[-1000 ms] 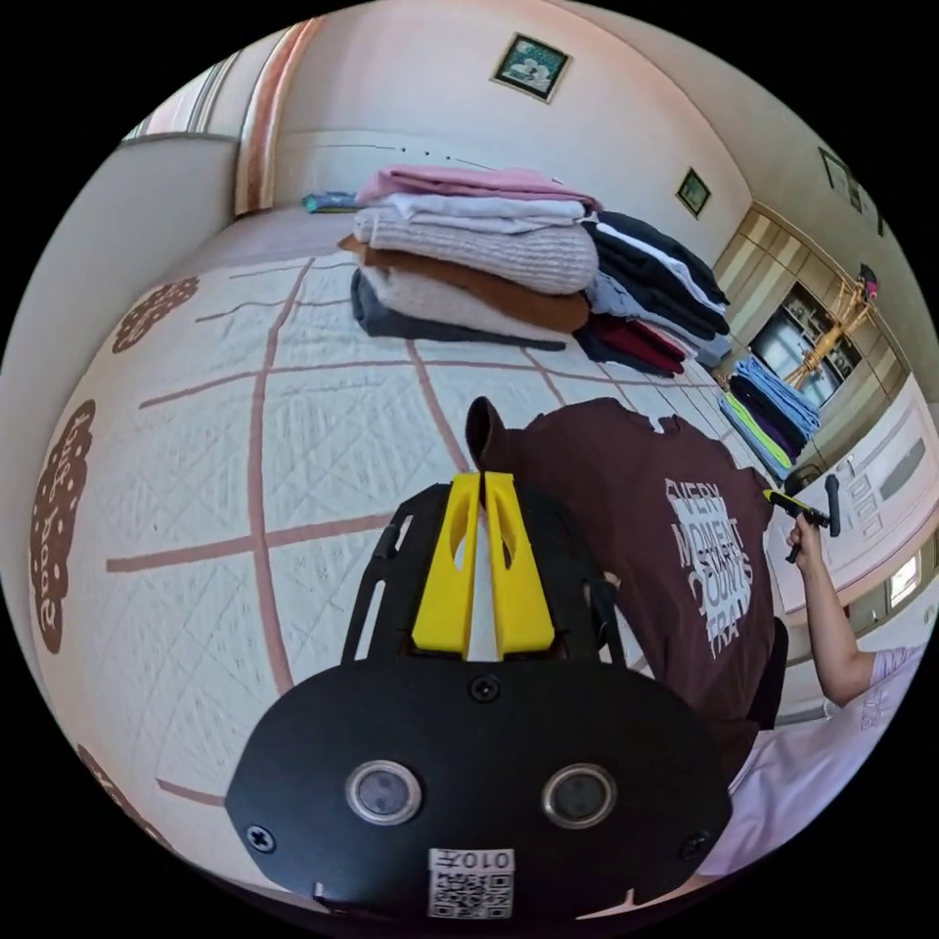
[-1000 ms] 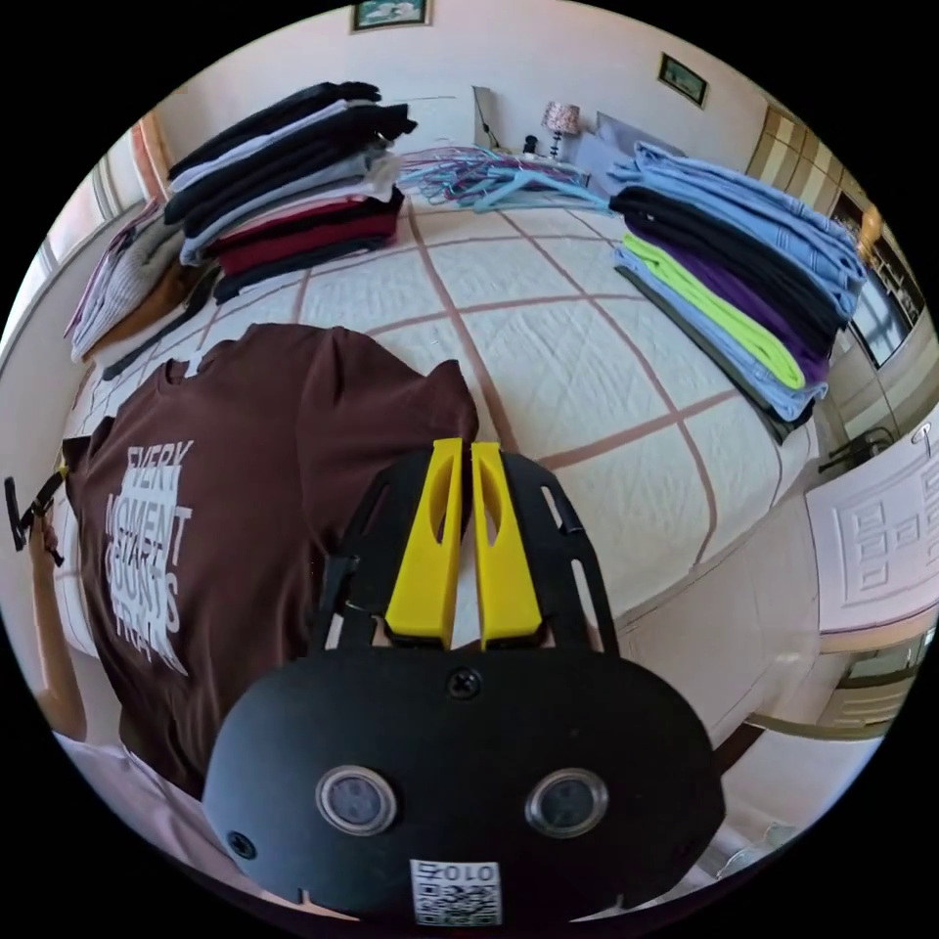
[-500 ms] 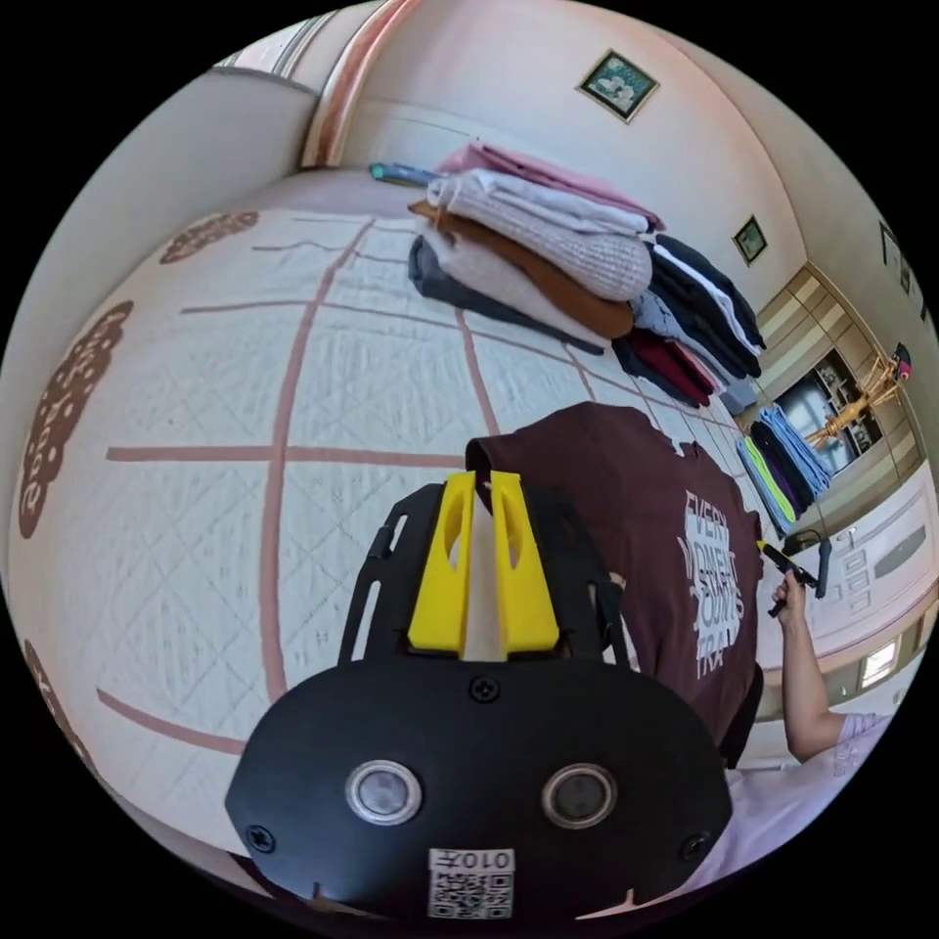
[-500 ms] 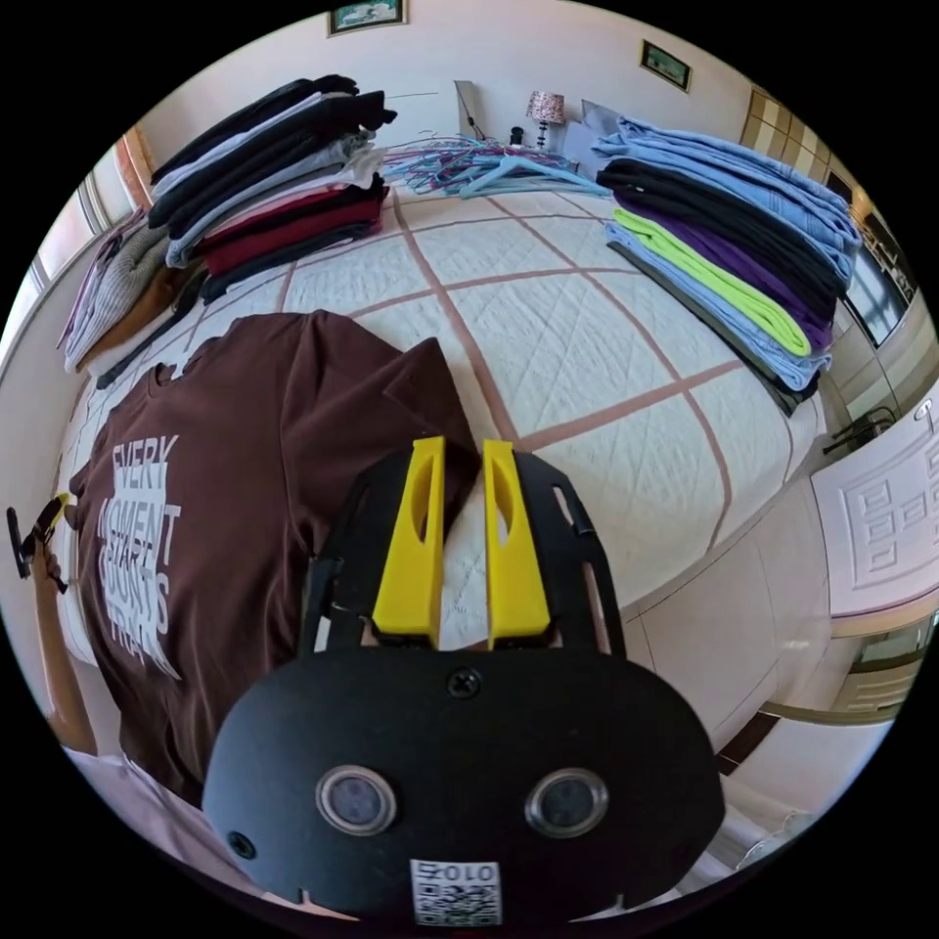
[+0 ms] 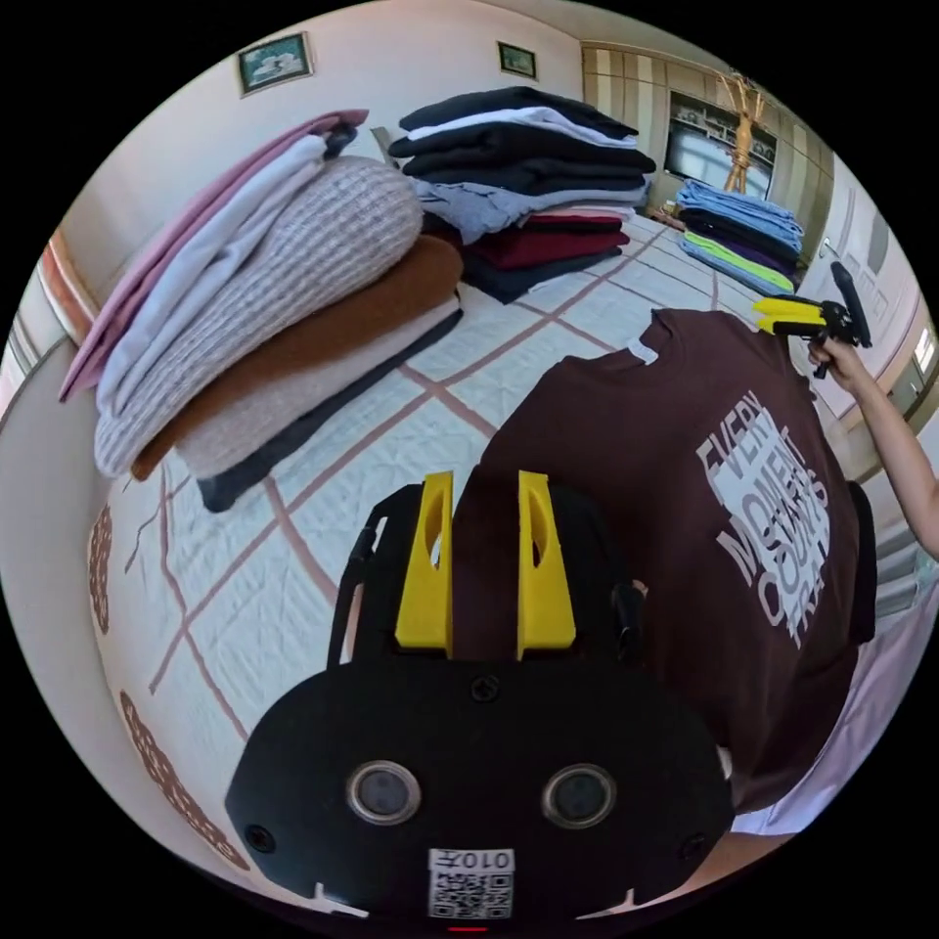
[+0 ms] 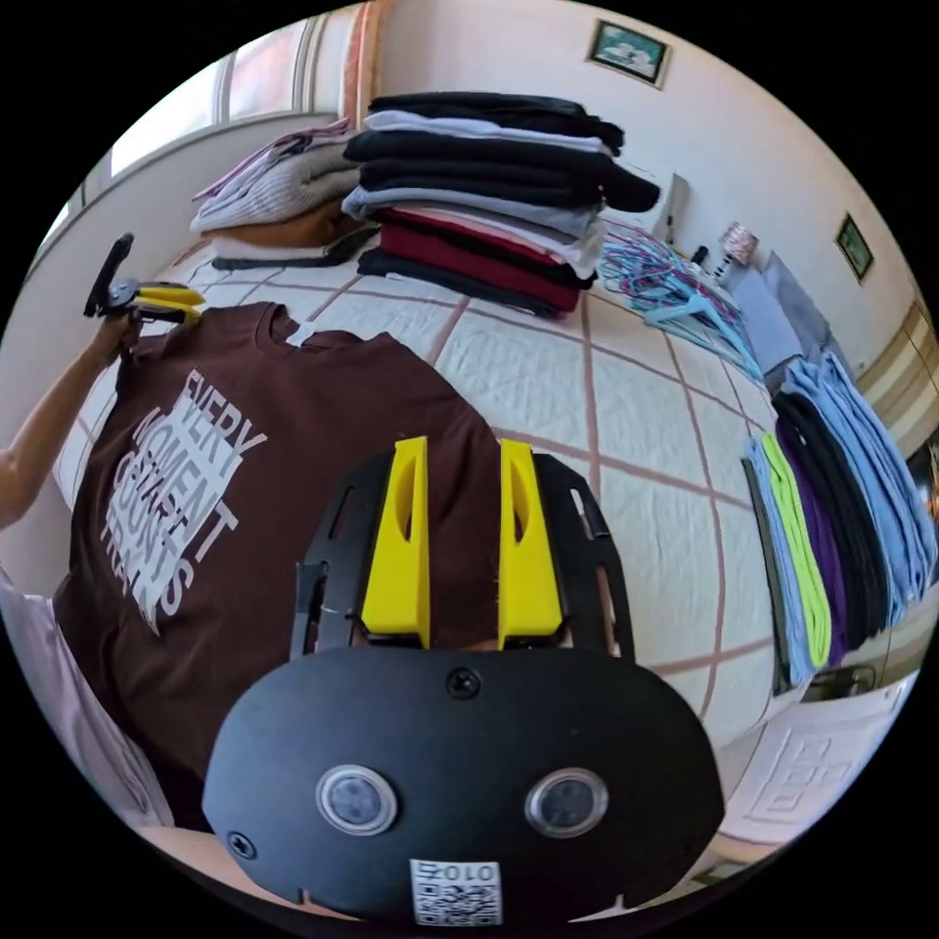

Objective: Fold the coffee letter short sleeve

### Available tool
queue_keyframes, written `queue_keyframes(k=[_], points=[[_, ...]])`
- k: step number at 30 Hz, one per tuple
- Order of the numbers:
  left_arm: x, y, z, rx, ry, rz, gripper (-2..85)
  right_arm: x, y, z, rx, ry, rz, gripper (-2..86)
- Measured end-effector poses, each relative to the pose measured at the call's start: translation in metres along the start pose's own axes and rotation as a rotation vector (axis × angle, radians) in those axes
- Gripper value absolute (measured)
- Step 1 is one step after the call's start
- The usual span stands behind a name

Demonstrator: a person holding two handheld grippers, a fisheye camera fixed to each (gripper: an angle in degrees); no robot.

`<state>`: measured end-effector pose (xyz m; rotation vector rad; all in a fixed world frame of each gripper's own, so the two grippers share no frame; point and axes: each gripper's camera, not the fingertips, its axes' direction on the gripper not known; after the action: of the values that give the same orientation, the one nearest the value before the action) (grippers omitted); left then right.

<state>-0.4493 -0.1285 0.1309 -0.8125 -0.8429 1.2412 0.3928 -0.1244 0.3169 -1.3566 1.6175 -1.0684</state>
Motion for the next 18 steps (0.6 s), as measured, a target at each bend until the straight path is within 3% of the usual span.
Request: queue_keyframes(k=[8,18], points=[[-0.005,-0.031,0.028,-0.089,0.087,0.061,11.4,0.016,-0.055,0.061,-0.144,-0.108,-0.088,10.8],[0.0,-0.032,0.029,-0.071,0.19,0.056,3.7,-0.006,-0.026,0.058,-0.085,-0.113,-0.113,3.6]])
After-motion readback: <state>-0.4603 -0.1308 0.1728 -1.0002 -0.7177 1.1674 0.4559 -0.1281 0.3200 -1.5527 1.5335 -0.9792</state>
